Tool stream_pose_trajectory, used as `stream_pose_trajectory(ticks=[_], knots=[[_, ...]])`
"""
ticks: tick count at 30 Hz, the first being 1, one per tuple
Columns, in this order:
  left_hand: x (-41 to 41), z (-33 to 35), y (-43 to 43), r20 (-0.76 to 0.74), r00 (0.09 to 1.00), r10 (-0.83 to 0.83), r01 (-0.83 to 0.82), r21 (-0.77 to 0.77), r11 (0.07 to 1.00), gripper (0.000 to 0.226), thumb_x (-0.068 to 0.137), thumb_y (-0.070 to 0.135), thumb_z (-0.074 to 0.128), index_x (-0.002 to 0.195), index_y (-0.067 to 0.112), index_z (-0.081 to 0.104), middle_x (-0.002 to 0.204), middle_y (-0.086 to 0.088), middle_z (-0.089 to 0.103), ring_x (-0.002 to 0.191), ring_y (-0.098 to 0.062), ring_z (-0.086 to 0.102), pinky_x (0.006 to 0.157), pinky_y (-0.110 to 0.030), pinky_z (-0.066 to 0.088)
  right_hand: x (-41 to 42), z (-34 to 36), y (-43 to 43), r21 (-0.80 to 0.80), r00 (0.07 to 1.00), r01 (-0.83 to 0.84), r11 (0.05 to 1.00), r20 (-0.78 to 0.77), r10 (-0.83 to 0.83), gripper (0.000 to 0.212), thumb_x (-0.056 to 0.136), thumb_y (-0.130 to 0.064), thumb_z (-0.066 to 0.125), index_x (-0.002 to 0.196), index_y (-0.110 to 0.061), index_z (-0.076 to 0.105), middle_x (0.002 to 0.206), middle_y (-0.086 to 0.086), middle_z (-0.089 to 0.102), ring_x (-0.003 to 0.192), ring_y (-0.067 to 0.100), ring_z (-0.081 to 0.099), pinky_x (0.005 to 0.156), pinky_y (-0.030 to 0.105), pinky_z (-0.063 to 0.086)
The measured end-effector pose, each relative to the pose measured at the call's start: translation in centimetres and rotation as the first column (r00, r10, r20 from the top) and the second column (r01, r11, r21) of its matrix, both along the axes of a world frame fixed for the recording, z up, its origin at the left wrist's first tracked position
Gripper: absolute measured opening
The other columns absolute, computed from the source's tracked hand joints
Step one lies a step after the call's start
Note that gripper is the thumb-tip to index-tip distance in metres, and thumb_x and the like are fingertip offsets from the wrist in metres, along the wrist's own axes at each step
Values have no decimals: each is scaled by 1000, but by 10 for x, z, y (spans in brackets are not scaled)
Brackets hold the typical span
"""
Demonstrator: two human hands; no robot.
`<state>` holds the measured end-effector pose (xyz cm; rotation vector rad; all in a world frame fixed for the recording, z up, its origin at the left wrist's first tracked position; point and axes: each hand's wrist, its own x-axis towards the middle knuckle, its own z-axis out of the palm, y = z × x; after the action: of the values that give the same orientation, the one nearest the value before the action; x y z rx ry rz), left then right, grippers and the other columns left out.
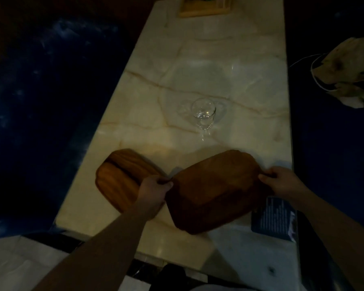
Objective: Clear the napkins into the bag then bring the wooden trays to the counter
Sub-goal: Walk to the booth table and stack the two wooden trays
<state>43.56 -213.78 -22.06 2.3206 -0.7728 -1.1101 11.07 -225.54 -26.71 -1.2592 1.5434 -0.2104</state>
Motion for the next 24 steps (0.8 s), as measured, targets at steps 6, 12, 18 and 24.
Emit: stream_pose_trajectory(ticks=[6,12,18,24], knots=[[65,22,-24,80,993,-91,94,-33,995,17,82,20,69,95,10,72,90,-10,69,87,-27,66,80,-41,56,51,27,26,75,986,82,994,142,-92,17,91,-21,63,97,-5,63,93,20,68,79,32,68,64,39,58],[141,21,-41,172,966,-191,205,-66,977,22,85,20,67,102,7,71,104,-9,66,97,-28,61,88,-40,52,121,45,53,120,973,103,987,192,-125,21,92,-20,62,101,-1,58,88,24,67,70,35,70,65,44,58],[207,4,-56,166,947,-276,289,-56,956,21,88,18,64,104,6,68,116,-14,63,104,-32,58,92,-41,50,195,43,88,168,970,195,966,112,-216,22,91,-23,62,99,-3,58,87,26,70,71,38,72,65,45,61],[256,-22,-63,162,885,-436,443,-3,897,23,87,16,63,107,6,68,119,-14,63,107,-31,58,92,-36,47,250,19,128,212,956,261,942,76,-282,26,91,-22,62,96,3,58,79,28,70,65,36,70,66,46,61]])
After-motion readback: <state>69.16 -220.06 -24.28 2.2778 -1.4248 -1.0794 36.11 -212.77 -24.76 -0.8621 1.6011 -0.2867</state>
